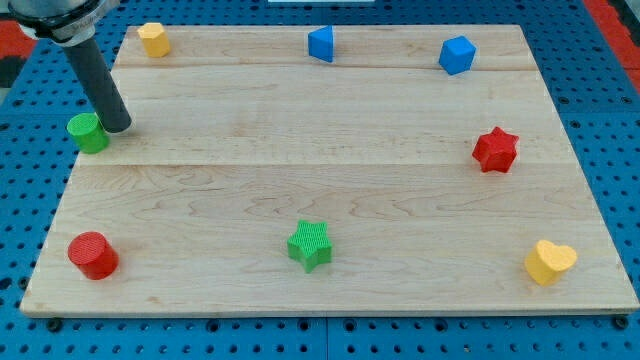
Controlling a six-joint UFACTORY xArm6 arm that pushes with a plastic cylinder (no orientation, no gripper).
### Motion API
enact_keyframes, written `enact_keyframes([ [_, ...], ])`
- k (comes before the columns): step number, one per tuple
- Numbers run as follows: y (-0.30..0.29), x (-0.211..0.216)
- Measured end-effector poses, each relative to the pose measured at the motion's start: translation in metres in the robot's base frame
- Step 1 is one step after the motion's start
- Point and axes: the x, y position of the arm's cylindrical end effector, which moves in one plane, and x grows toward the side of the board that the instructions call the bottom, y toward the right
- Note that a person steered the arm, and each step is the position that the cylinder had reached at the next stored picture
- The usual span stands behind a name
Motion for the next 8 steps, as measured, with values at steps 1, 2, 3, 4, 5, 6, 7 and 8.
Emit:
enact_keyframes([
  [1,0.0,0.0],
  [2,0.0,0.002],
  [3,0.011,0.005],
  [4,0.018,0.005],
  [5,0.021,0.005],
  [6,0.02,0.004],
  [7,0.046,0.003],
  [8,0.091,-0.023],
])
